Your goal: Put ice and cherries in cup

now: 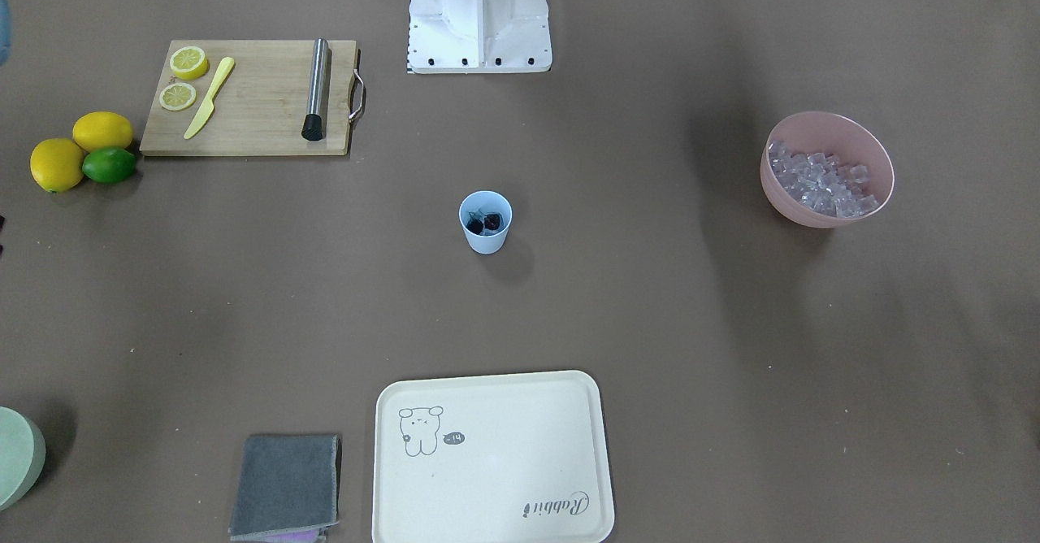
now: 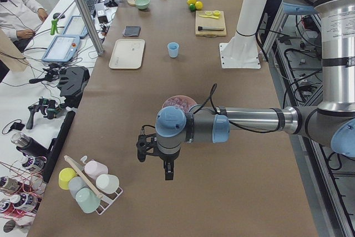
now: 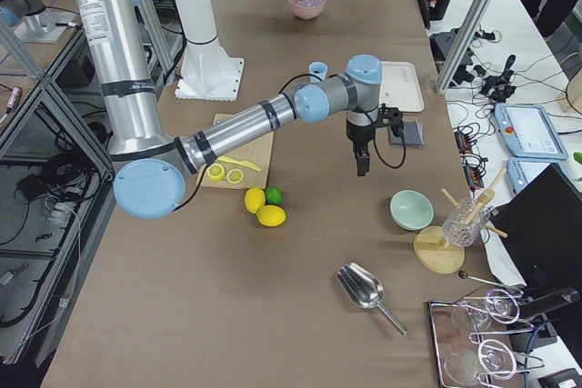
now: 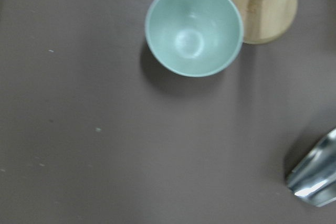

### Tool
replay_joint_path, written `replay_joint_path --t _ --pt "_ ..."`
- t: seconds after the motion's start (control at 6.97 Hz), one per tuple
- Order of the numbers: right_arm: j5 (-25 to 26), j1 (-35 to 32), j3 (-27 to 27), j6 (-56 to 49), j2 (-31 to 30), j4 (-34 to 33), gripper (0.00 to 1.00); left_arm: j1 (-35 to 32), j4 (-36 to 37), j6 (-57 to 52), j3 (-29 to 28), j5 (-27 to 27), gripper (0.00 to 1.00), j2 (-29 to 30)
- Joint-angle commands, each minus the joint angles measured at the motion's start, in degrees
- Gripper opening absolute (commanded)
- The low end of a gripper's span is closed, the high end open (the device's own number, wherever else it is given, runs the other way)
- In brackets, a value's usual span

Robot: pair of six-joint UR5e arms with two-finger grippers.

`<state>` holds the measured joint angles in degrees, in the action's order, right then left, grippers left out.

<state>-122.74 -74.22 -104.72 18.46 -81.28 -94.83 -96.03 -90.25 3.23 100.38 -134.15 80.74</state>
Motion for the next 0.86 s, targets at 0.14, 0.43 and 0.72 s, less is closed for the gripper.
replay_joint_path --t 0.14,0.43,0.72 --pt "-0.21 -13.28 2.68 -22.62 -10.01 0.08 1.00 2.59 -1.41 8.84 -0.10 -0.85 0.99 2.22" --pt "-2.13 -16.47 2.33 -23.11 -15.03 0.17 1.00 3.13 -4.93 8.81 -0.36 -1.29 0.99 0.66" --pt "-5.21 -16.92 3.21 -22.15 -15.93 0.61 1.00 4.88 -4.85 8.81 -0.97 -0.77 0.99 0.65"
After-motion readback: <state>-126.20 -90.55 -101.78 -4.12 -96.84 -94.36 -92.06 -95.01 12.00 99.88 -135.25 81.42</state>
